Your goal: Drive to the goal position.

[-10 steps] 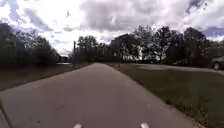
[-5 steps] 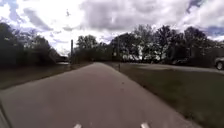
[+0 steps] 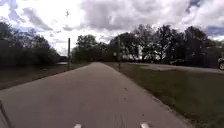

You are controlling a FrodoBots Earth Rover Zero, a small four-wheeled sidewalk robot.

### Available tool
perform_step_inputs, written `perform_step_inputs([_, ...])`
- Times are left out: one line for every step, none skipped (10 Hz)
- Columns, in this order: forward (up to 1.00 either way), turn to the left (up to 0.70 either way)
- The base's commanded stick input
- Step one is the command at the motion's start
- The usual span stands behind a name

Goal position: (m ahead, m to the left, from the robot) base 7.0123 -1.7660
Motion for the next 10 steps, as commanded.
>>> perform_step_inputs([1.0, 0.0])
perform_step_inputs([1.0, 0.0])
perform_step_inputs([1.0, 0.0])
perform_step_inputs([1.0, 0.0])
perform_step_inputs([1.0, 0.0])
perform_step_inputs([1.0, 0.0])
perform_step_inputs([1.0, 0.0])
perform_step_inputs([1.0, 0.0])
perform_step_inputs([1.0, 0.0])
perform_step_inputs([1.0, 0.26])
